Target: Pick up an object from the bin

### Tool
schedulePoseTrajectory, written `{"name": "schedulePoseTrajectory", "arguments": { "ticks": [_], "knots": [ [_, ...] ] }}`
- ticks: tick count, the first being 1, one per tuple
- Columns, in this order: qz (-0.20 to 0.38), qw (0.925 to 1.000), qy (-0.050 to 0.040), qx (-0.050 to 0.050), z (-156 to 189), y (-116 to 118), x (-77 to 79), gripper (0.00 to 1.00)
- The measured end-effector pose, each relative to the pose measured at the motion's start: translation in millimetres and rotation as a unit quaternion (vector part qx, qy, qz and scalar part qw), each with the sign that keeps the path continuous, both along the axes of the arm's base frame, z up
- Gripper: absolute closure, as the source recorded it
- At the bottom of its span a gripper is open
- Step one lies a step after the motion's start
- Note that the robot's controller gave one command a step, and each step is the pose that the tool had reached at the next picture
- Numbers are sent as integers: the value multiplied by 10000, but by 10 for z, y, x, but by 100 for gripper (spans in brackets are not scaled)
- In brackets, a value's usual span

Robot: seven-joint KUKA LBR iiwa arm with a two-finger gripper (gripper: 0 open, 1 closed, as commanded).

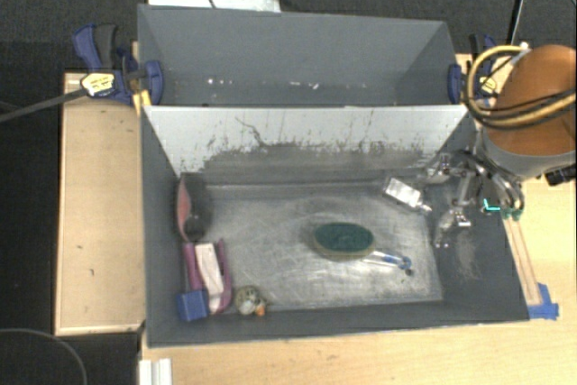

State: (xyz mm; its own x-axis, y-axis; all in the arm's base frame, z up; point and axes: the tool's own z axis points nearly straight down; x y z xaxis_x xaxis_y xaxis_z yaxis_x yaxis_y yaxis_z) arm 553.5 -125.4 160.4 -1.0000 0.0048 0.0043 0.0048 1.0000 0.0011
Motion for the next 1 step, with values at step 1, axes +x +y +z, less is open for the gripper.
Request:
{"name": "schedulePoseTrajectory", "arguments": {
  "ticks": [1],
  "knots": [
    [-467,9989,13,8,-774,375,-752,0]
  ]
}}
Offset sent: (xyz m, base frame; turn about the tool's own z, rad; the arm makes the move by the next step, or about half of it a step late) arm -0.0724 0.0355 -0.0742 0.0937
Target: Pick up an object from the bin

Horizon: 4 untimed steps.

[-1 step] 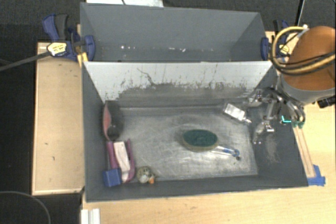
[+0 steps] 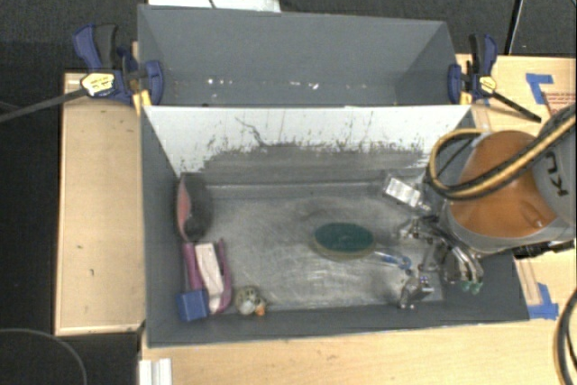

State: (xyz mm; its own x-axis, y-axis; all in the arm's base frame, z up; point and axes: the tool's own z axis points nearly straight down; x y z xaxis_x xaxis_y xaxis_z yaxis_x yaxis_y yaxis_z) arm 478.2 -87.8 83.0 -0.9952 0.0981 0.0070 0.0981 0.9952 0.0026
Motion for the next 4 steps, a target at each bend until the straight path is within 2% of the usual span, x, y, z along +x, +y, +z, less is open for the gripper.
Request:
{"name": "schedulePoseTrajectory", "arguments": {
  "ticks": [1,2,3,4],
  "knots": [
    [24,10000,-47,-20,36,-24,35,100],
    [439,9990,-92,-31,1316,-196,105,100],
    [453,9990,-49,-17,1272,-186,88,0],
    [282,9996,-11,3,309,413,158,0]
  ]
}}
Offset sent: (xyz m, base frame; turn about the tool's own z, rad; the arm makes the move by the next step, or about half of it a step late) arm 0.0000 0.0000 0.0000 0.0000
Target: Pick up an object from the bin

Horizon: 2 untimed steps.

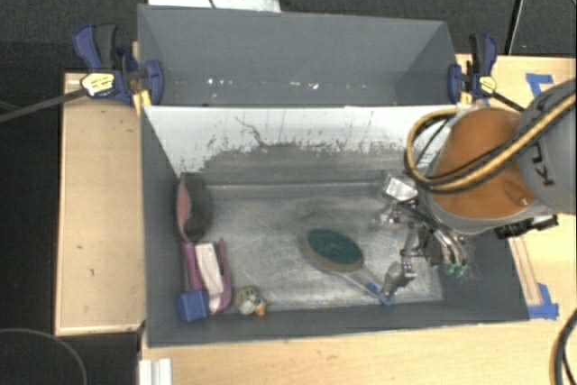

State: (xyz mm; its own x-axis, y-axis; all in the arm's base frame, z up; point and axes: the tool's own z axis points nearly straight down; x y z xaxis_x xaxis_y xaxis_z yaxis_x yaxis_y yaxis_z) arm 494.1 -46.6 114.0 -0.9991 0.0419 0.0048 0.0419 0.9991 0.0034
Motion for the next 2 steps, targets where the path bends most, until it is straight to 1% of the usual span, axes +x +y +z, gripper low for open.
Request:
{"name": "schedulePoseTrajectory", "arguments": {
  "ticks": [1,2],
  "knots": [
    [331,9994,-47,8,-50,976,179,0],
    [304,9995,-42,-17,-45,914,176,100]
  ]
}}
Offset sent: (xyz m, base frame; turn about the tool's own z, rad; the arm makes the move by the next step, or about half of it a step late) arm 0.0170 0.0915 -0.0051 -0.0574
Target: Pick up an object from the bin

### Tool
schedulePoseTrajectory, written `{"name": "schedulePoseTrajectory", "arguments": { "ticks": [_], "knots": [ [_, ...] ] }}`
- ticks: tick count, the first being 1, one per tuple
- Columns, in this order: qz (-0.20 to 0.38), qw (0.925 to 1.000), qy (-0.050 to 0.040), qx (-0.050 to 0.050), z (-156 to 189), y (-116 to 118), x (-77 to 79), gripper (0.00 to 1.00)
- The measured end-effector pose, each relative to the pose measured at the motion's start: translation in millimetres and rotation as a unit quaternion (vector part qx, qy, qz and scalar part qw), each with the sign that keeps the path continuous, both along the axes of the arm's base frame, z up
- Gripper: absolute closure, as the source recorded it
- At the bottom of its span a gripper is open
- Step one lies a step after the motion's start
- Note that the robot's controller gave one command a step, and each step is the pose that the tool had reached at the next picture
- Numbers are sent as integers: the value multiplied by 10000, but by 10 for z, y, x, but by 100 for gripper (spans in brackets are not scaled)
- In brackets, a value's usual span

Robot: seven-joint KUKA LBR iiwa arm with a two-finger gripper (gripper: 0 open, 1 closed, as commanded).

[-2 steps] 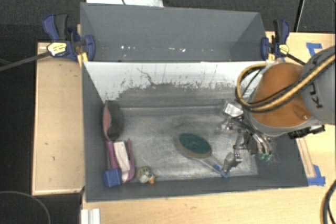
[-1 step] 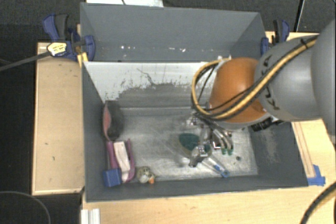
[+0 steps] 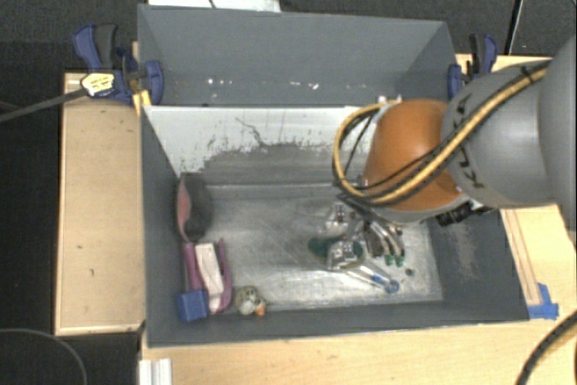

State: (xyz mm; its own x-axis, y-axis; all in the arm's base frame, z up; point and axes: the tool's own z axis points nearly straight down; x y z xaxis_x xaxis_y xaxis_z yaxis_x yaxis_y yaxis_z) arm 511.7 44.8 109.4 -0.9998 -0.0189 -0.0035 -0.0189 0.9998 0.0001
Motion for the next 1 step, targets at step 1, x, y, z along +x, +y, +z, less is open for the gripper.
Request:
{"name": "schedulePoseTrajectory", "arguments": {
  "ticks": [1],
  "knots": [
    [-63,10000,-30,1,1076,-225,-107,100]
  ]
}}
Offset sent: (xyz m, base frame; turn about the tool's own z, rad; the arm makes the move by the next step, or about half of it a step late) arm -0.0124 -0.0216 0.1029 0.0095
